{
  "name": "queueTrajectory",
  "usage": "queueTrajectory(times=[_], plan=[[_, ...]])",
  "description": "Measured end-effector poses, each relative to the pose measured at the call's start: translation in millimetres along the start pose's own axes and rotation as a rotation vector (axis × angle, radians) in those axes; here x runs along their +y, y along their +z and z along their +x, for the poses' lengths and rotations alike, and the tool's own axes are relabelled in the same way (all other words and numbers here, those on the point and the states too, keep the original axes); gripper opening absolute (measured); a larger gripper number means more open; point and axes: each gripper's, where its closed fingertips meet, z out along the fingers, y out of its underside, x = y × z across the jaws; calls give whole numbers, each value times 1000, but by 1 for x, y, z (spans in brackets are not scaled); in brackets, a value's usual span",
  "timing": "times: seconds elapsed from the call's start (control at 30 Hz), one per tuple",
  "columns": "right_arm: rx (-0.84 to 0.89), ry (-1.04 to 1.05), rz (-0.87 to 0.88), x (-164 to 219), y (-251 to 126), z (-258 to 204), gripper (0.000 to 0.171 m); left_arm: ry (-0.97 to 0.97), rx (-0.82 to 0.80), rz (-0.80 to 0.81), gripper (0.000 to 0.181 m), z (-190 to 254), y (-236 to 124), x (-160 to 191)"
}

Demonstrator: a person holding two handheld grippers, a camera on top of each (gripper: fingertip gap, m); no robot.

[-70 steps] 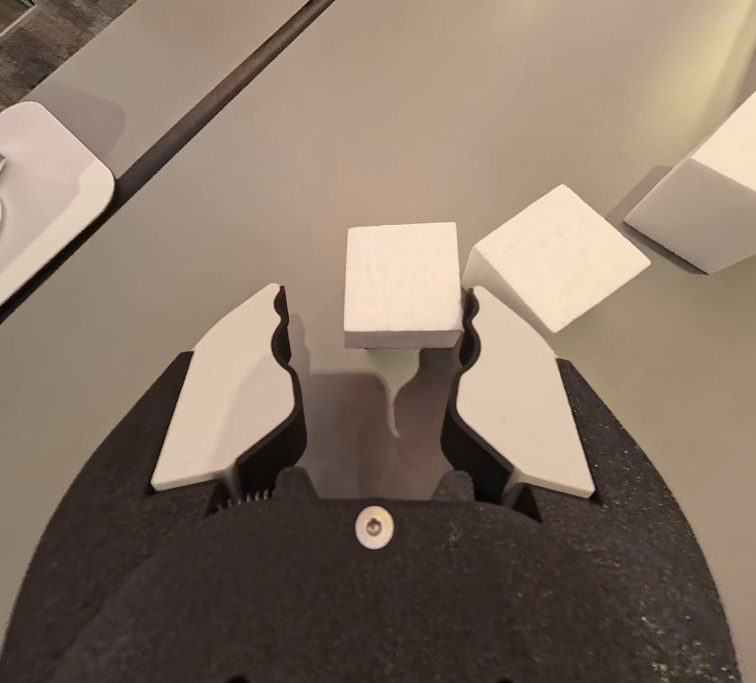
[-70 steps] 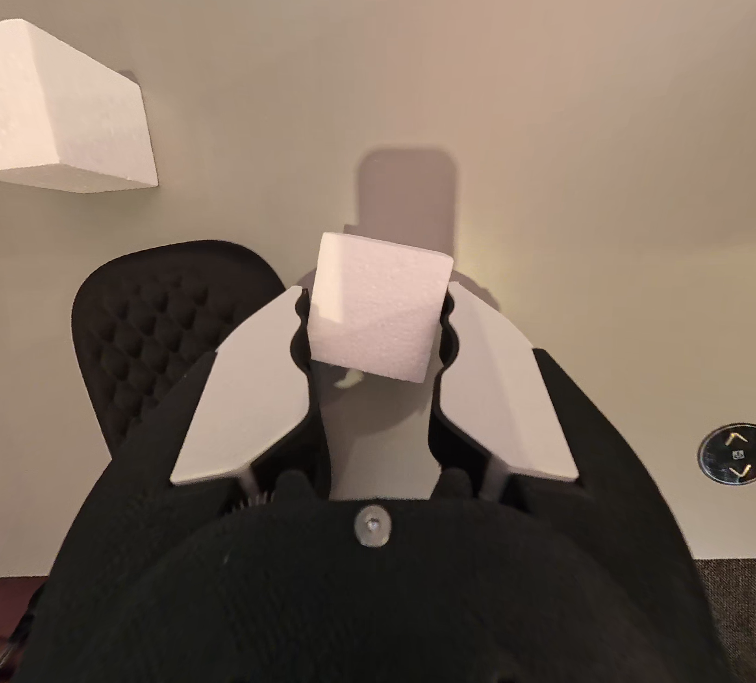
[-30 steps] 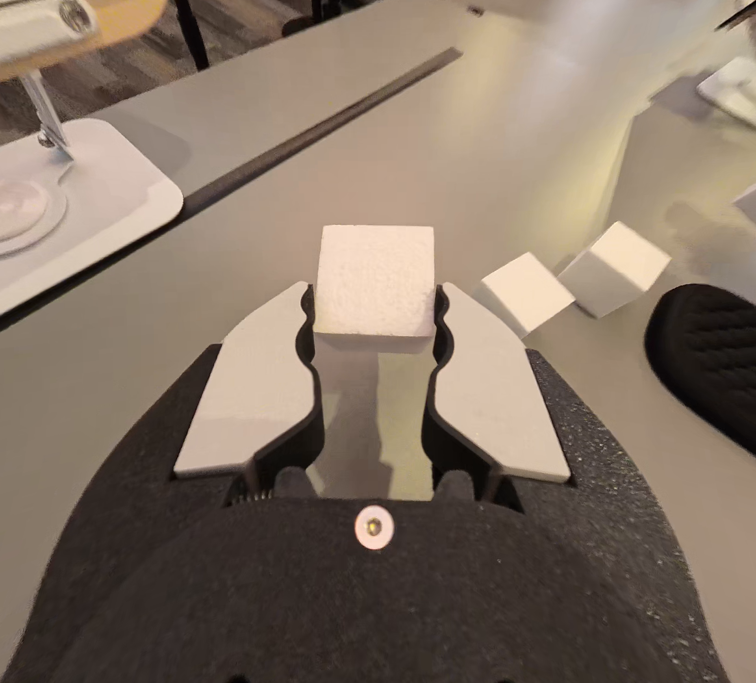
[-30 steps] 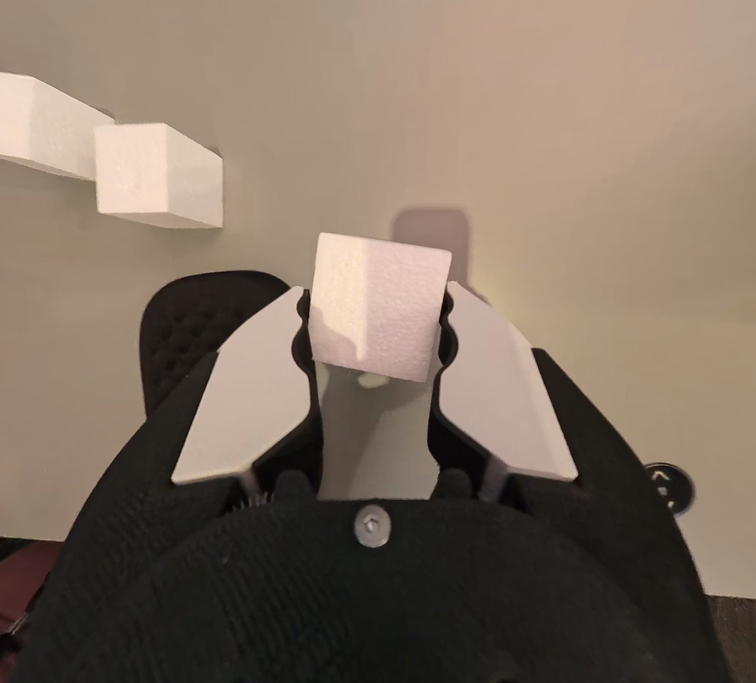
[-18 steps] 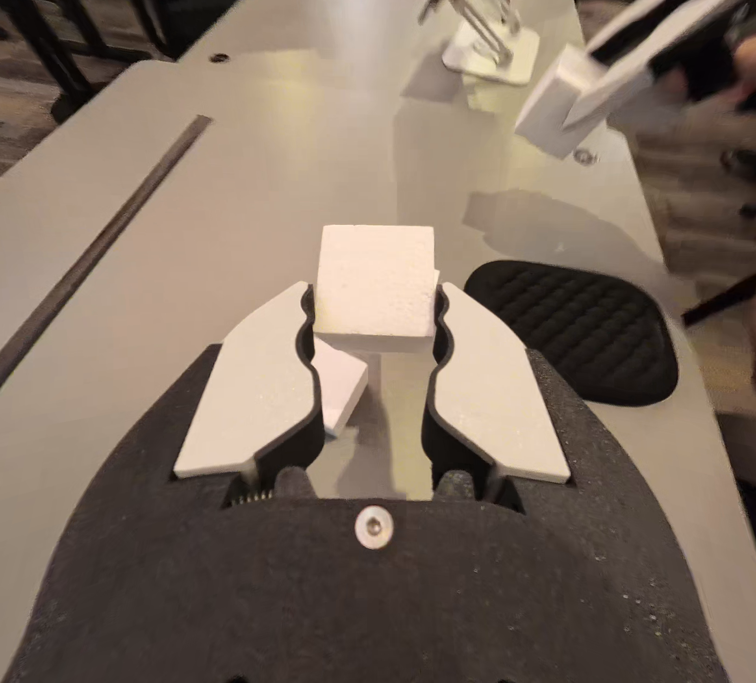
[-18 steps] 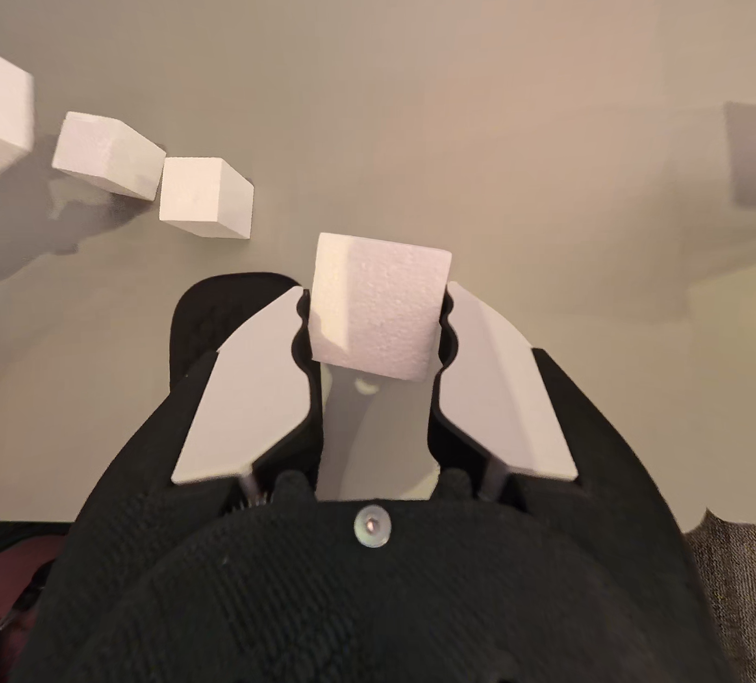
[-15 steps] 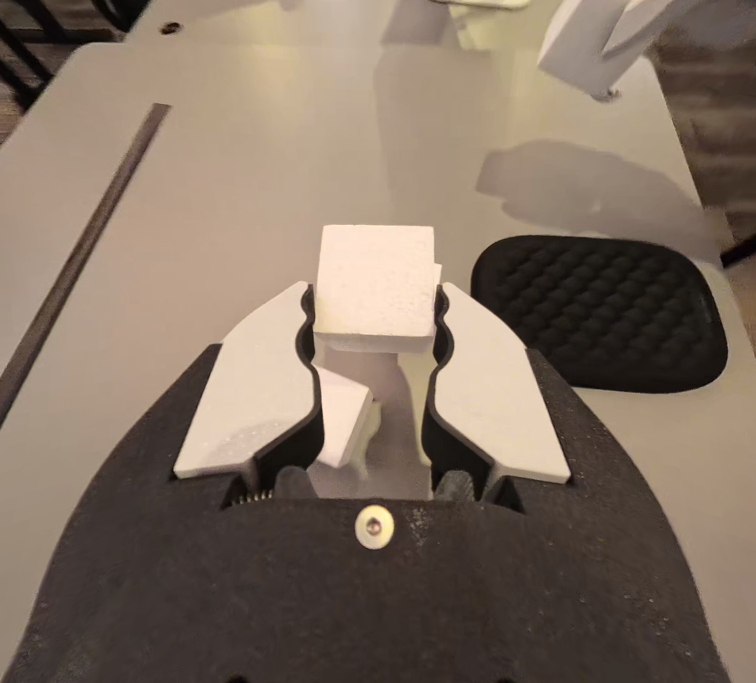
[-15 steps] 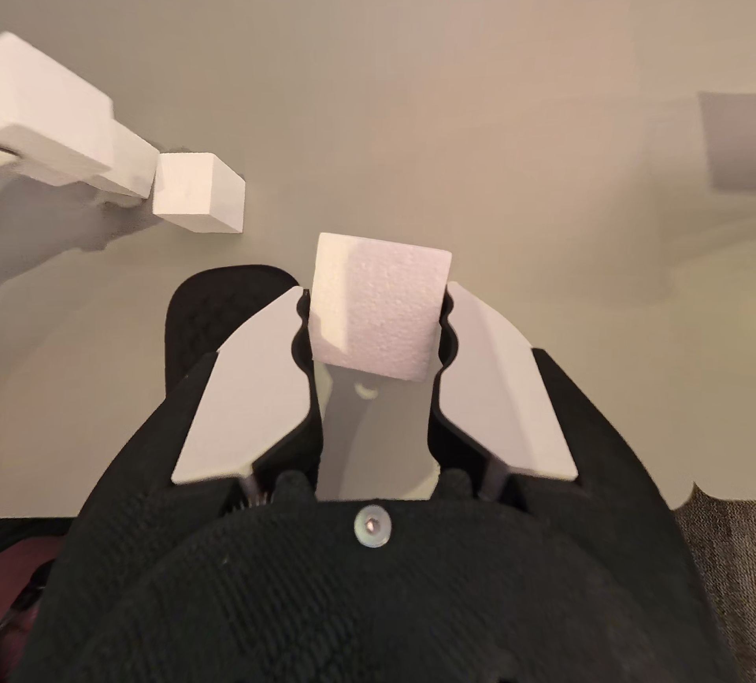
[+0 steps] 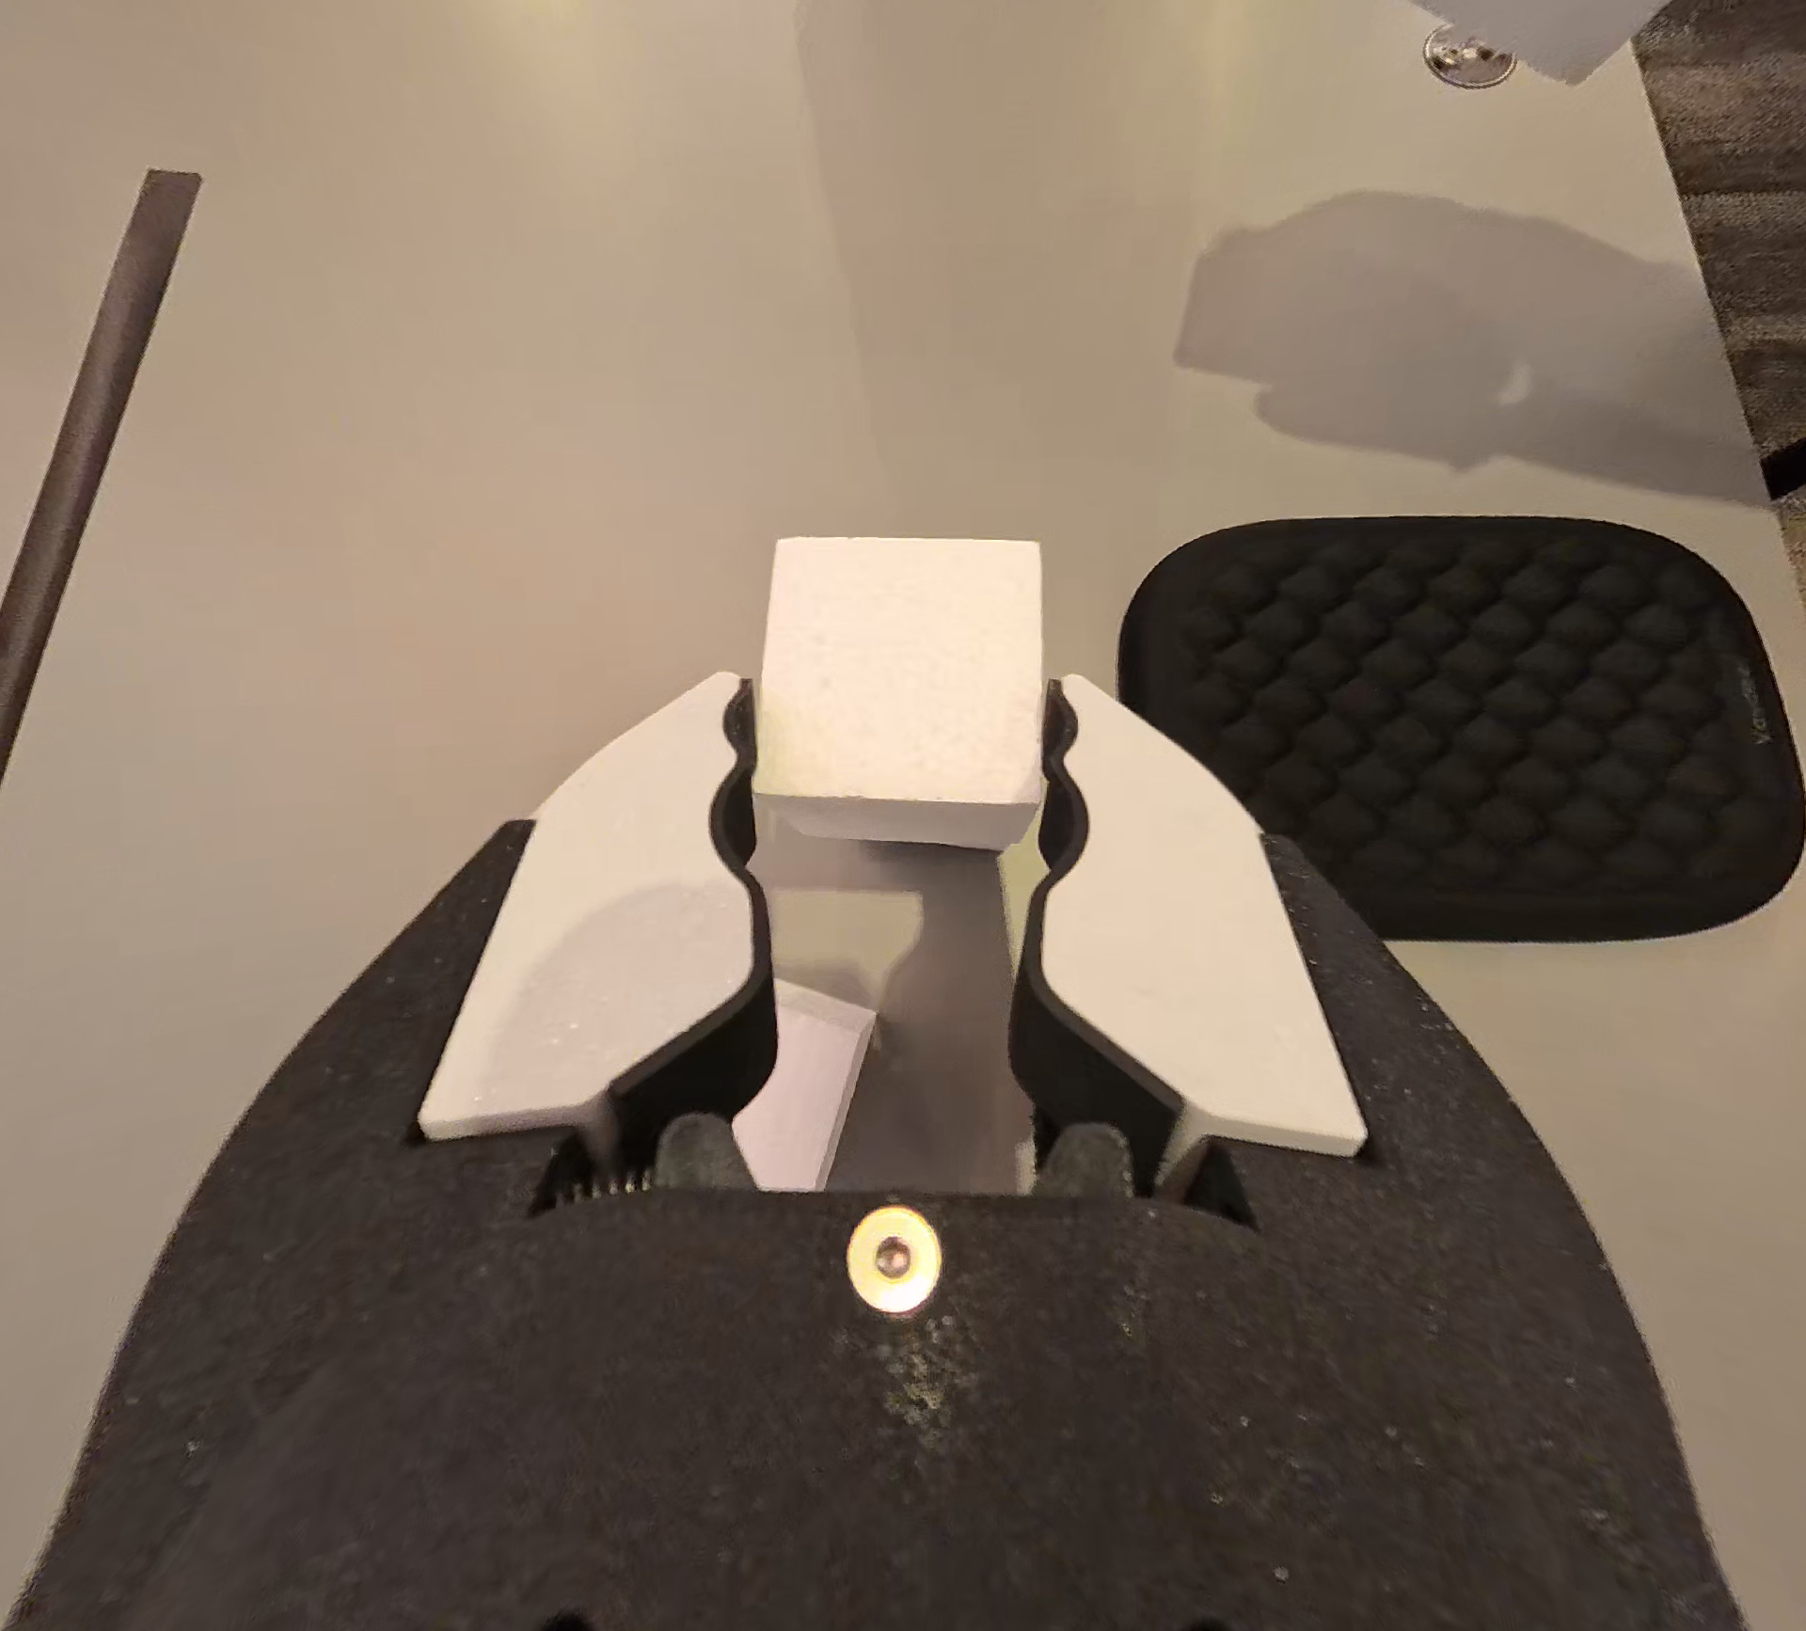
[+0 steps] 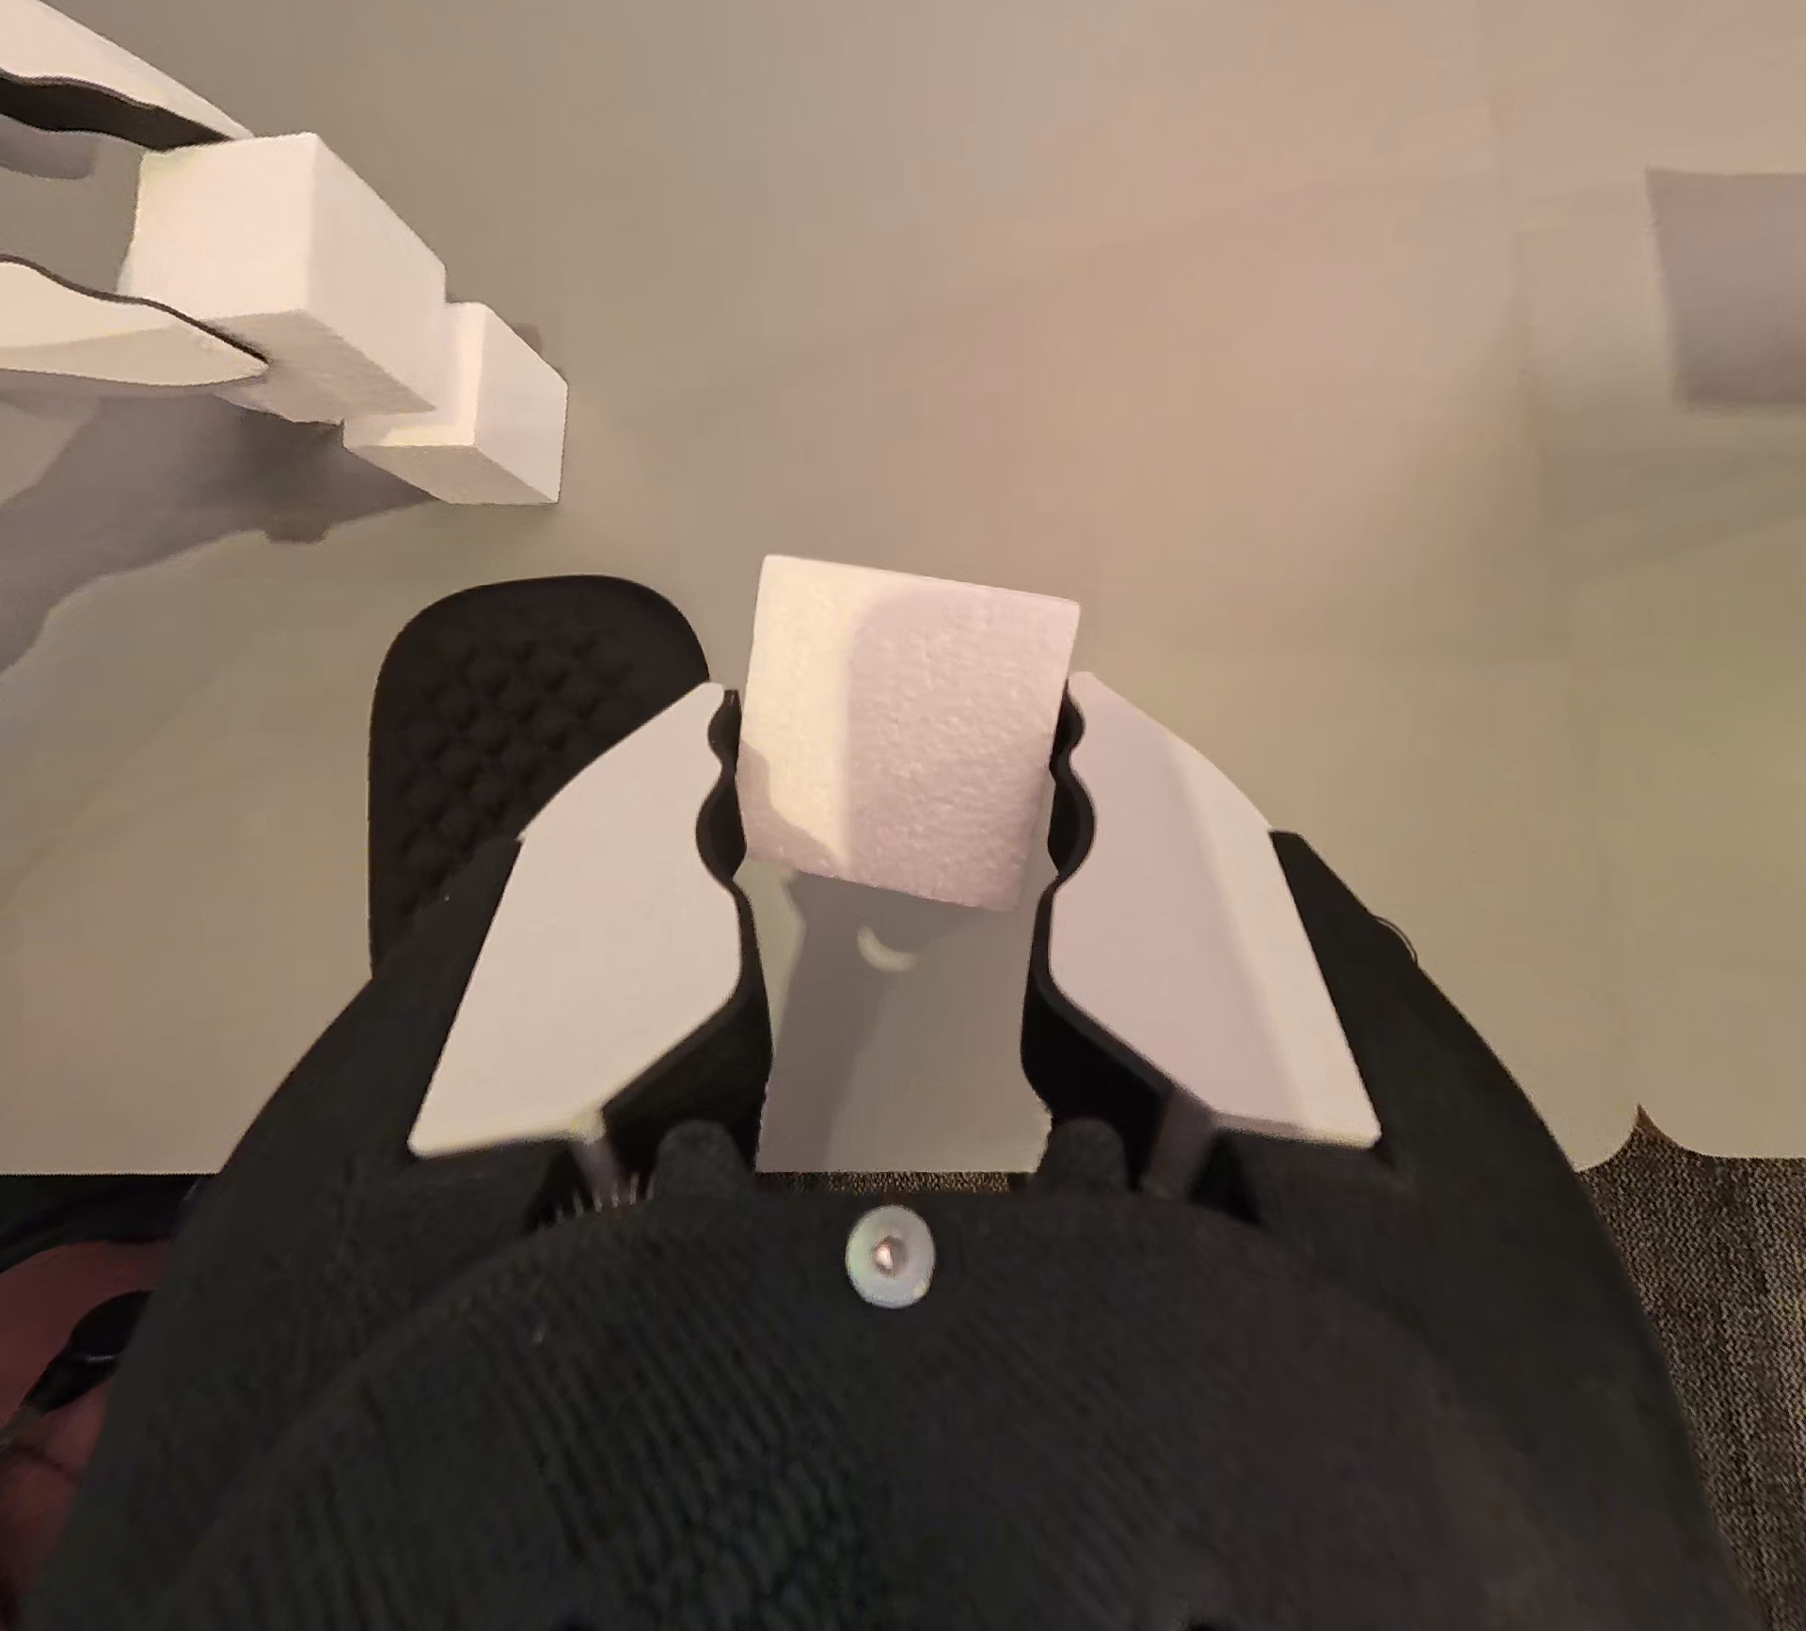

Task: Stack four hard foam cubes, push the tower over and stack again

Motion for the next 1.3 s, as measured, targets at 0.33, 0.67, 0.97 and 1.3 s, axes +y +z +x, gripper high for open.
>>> queueTrajectory(times=[0.33,0.67,0.97,1.3], plan=[[10,25,-4,8,0,8,62,36,13,-39,56,2,11,6],[5,16,-9,5,6,4,62,-62,63,143,68,0,-13,-14],[-181,-186,106,-50,-1,-49,62,-110,25,327,65,-7,-92,-12],[-818,-1092,-37,-98,20,-184,61,-112,-127,273,64,-23,-164,28]])
